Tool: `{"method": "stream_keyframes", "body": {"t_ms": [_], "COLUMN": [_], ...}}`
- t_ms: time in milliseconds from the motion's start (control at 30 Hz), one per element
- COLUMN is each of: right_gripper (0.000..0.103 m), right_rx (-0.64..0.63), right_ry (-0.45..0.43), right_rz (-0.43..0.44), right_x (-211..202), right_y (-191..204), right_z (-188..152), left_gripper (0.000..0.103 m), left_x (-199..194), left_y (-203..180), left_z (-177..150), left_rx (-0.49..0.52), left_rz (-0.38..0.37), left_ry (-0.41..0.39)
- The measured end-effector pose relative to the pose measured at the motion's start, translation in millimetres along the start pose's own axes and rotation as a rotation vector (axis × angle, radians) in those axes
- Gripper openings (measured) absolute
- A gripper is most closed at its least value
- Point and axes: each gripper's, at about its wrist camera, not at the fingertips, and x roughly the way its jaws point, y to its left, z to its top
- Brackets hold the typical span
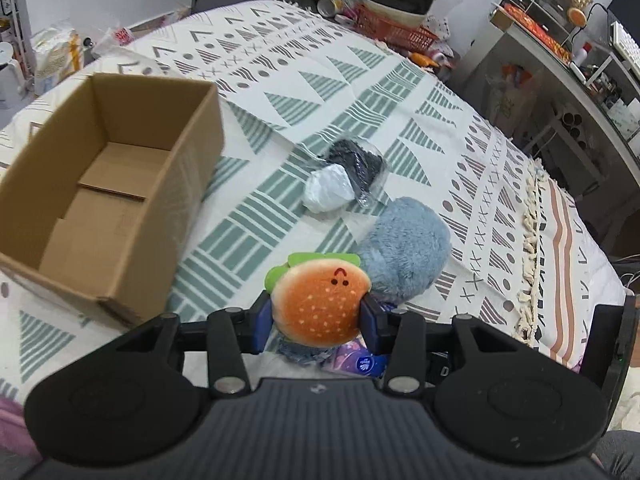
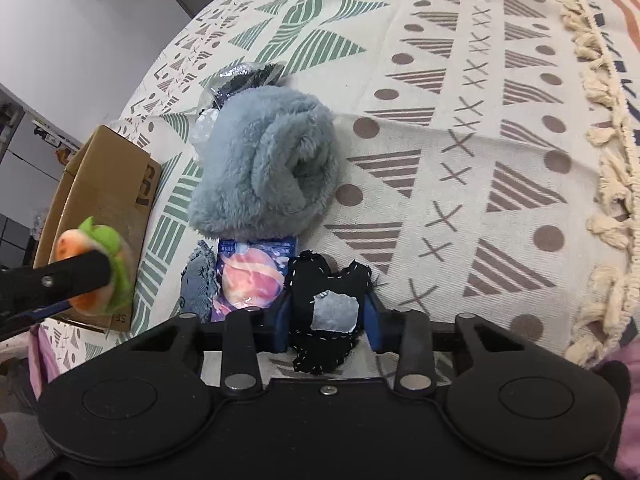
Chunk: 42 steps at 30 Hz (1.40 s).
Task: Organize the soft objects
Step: 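Carry both plushes into the cardboard box and open both tools to release them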
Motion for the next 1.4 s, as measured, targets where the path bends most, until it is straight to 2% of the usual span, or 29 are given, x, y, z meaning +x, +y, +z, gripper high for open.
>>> {"method": "stream_keyframes", "body": {"t_ms": [200, 433, 733, 1067, 1400], "right_gripper": [0.035, 0.035, 0.035, 0.035, 0.035], "right_rx": [0.011, -0.014, -0.047, -0.107, -0.148], "right_ry": [-0.058, -0.087, -0.169, -0.24, -0.3], "right_rz": [0.021, -0.003, -0.023, -0.027, -0.02], "right_x": [-25, -46, -79, -101, -108], "right_y": [3, 13, 37, 79, 119], "right_z": [-2, -6, -1, 7, 12], "left_gripper": [0.043, 0.043, 0.043, 0.043, 0.044], "left_x": [-24, -47, -69, -87, -92], "left_y": [12, 24, 38, 61, 89], "left_z": [-2, -2, 4, 17, 31], "left_rx": [-0.012, -0.022, -0.042, -0.064, -0.082], "left_rz": [0.007, 0.002, -0.009, -0.008, -0.005], "left_ry": [-0.018, -0.047, -0.091, -0.142, -0.159]}}
